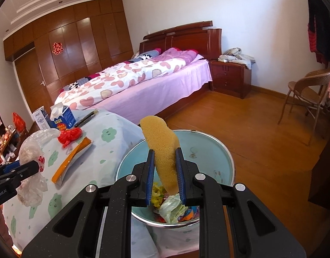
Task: Collect trash
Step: 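Carry the yellow sponge over the bucket with the right tool while the left tool holds the clear bag, then open the right tool to drop the sponge while the left tool drops the clear bag into the bucket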
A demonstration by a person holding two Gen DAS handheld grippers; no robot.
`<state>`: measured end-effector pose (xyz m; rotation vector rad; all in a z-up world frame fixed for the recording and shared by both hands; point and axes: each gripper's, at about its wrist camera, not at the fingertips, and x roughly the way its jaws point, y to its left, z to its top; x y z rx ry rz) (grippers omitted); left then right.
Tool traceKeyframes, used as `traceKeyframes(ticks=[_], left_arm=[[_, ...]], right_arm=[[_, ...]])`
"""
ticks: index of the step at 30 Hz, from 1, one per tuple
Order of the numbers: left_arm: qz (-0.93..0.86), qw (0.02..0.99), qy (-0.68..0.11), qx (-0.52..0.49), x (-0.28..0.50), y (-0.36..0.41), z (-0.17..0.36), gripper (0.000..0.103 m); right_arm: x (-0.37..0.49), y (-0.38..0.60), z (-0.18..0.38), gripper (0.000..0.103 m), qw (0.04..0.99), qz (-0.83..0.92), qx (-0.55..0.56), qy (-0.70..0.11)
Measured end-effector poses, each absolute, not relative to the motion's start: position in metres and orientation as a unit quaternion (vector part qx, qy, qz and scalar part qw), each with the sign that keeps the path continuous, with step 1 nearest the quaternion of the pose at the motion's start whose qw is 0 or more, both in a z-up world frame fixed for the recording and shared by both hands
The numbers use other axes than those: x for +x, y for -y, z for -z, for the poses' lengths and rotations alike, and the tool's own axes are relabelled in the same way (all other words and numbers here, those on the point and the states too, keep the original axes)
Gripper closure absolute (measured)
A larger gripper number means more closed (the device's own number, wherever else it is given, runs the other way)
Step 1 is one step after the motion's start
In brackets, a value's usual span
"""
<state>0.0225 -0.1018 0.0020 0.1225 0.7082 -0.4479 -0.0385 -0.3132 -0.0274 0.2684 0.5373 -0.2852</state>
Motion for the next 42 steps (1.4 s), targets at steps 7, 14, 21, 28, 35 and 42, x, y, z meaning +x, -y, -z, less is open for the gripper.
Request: traceKeyframes(ticks=[7, 14, 21, 28, 35, 42], left_arm=[[0.234, 0.91, -0.339, 0.058, 0.023, 0.11, -0.003, 0.061], [0.248, 0.903, -0.344, 0.07, 0.025, 0.131, 0.001, 0.061], [0.264, 0.895, -0.346, 0.094, 0.025, 0.165, 0.007, 0.061], [0.279, 0.888, -0.349, 0.11, 0.023, 0.192, 0.013, 0.061], [0.287, 0.878, -0.367, 0.115, 0.031, 0.211, 0.024, 0.061], [0.29, 0.873, -0.369, 0.13, 0.035, 0.232, 0.033, 0.06]], right_arm=[[-0.04, 0.32, 0.029, 0.083, 0.945, 0.152, 0.128, -0.261], [-0.04, 0.338, 0.038, 0.083, 0.936, 0.175, 0.141, -0.27], [-0.042, 0.35, 0.045, 0.083, 0.931, 0.183, 0.151, -0.276], [-0.042, 0.362, 0.052, 0.083, 0.925, 0.192, 0.161, -0.286], [-0.041, 0.369, 0.058, 0.083, 0.92, 0.197, 0.167, -0.294], [-0.037, 0.373, 0.064, 0.082, 0.916, 0.193, 0.17, -0.308]])
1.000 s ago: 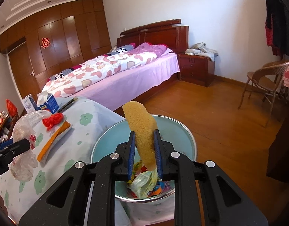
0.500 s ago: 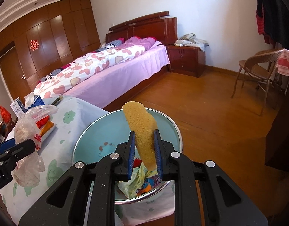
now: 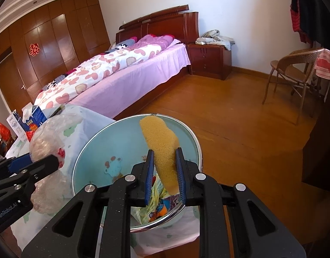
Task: Collect trash
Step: 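Open the right tool to drop the sponge while the left tool drops the clear bag into the bucket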
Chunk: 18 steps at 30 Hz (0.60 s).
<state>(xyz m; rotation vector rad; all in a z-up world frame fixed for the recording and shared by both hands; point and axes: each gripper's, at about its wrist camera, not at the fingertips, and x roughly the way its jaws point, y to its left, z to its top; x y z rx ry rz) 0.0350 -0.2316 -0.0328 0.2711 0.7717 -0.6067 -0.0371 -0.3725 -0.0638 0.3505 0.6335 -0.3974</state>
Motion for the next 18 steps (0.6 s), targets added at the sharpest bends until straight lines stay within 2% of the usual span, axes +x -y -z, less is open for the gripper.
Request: traceKeyframes(ticks=[11, 15, 18], left_arm=[[0.284, 0.867, -0.384, 0.141, 0.045, 0.25, 0.048, 0.058], [0.275, 0.869, -0.386, 0.138, 0.048, 0.248, 0.05, 0.045], [0.27, 0.872, -0.385, 0.135, 0.049, 0.244, 0.049, 0.04]], right_arm=[[-0.034, 0.377, 0.069, 0.082, 0.913, 0.191, 0.18, -0.314], [-0.033, 0.379, 0.07, 0.082, 0.912, 0.191, 0.182, -0.315], [-0.033, 0.38, 0.071, 0.082, 0.911, 0.191, 0.185, -0.315]])
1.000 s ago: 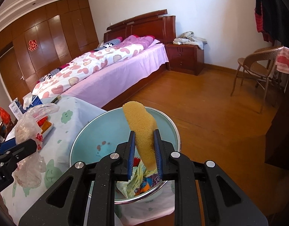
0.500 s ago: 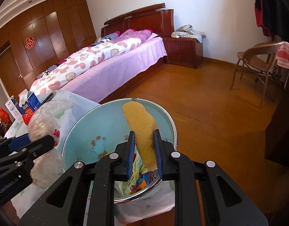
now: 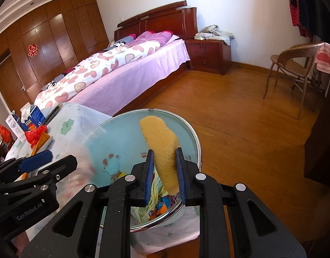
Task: Collect trash
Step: 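Open the right tool to drop the sponge while the left tool drops the clear bag into the bucket, then grasp the orange snack wrapper with the right tool while the left tool reaches toward the red bag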
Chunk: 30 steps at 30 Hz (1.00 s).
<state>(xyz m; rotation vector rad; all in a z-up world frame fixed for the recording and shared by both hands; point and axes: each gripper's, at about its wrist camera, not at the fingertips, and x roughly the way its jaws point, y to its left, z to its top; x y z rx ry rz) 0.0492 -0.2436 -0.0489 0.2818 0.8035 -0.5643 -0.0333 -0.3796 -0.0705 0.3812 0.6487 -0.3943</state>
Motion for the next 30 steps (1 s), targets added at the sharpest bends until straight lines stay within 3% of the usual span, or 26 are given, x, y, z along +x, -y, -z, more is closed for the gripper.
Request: traceKeyframes(ticks=[3, 8, 9, 11, 13, 24, 30], left_arm=[[0.262, 0.877, -0.381, 0.133, 0.05, 0.238, 0.048, 0.033], [0.247, 0.882, -0.383, 0.124, 0.053, 0.226, 0.045, 0.031], [0.244, 0.883, -0.382, 0.123, 0.053, 0.223, 0.044, 0.03], [0.237, 0.885, -0.382, 0.121, 0.054, 0.216, 0.043, 0.028], [0.228, 0.888, -0.382, 0.12, 0.055, 0.209, 0.042, 0.024], [0.168, 0.908, -0.362, 0.127, 0.055, 0.17, 0.035, 0.017], [0.145, 0.914, -0.363, 0.109, 0.055, 0.141, 0.032, 0.013]], right_arm=[[-0.032, 0.379, 0.071, 0.081, 0.911, 0.191, 0.185, -0.315], [-0.022, 0.374, 0.076, 0.08, 0.91, 0.185, 0.177, -0.326], [-0.021, 0.373, 0.076, 0.078, 0.91, 0.184, 0.176, -0.328], [-0.018, 0.371, 0.079, 0.054, 0.91, 0.181, 0.173, -0.33], [-0.019, 0.368, 0.079, 0.046, 0.911, 0.184, 0.169, -0.328], [-0.025, 0.353, 0.066, 0.039, 0.921, 0.186, 0.168, -0.299], [-0.016, 0.336, 0.057, 0.025, 0.924, 0.177, 0.148, -0.304]])
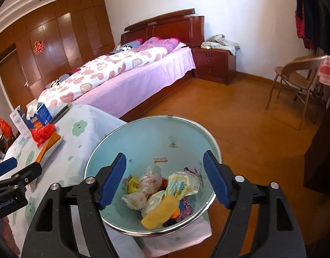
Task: Collect trash
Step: 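Grasp the orange snack wrapper with the right tool while the left tool reaches toward the red bag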
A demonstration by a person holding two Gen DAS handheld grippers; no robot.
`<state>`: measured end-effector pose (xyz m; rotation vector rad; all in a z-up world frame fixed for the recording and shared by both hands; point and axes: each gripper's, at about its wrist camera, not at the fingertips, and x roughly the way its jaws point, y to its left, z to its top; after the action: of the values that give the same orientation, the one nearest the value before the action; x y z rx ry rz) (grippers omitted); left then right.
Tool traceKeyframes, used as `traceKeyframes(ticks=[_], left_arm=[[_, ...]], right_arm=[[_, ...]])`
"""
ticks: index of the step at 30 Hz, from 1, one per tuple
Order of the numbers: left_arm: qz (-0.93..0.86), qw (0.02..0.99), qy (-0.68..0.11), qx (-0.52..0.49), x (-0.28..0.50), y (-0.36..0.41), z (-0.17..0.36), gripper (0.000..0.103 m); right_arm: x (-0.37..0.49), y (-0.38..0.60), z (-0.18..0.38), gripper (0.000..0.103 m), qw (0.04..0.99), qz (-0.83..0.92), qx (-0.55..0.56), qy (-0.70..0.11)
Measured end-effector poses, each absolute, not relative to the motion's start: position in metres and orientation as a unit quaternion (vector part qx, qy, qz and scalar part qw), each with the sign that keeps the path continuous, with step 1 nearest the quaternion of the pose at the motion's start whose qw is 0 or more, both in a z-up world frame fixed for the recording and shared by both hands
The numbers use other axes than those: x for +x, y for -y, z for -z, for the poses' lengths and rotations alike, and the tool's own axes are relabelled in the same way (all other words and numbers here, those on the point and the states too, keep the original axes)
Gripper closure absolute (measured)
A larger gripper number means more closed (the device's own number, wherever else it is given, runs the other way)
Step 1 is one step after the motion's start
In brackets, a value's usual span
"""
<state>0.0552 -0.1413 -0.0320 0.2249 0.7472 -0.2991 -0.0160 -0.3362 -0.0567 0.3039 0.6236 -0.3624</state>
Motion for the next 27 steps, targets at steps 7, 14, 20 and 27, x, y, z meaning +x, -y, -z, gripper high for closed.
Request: traceKeyframes(ticks=[7, 14, 20, 27], left_arm=[[0.11, 0.919, -0.37, 0.082, 0.063, 0.099, 0.031, 0.009], [0.078, 0.923, -0.372, 0.065, 0.07, 0.058, 0.035, 0.009], [0.055, 0.921, -0.383, 0.051, 0.08, 0.025, 0.043, 0.008], [0.015, 0.919, -0.391, 0.037, 0.088, -0.025, 0.054, 0.008]], right_arm=[[-0.006, 0.298, 0.042, 0.015, 0.935, 0.184, 0.095, -0.289], [0.013, 0.279, 0.043, 0.015, 0.926, 0.165, 0.147, -0.307], [0.029, 0.245, 0.04, 0.016, 0.928, 0.134, 0.133, -0.32], [0.052, 0.202, 0.044, 0.027, 0.926, 0.094, 0.118, -0.345]])
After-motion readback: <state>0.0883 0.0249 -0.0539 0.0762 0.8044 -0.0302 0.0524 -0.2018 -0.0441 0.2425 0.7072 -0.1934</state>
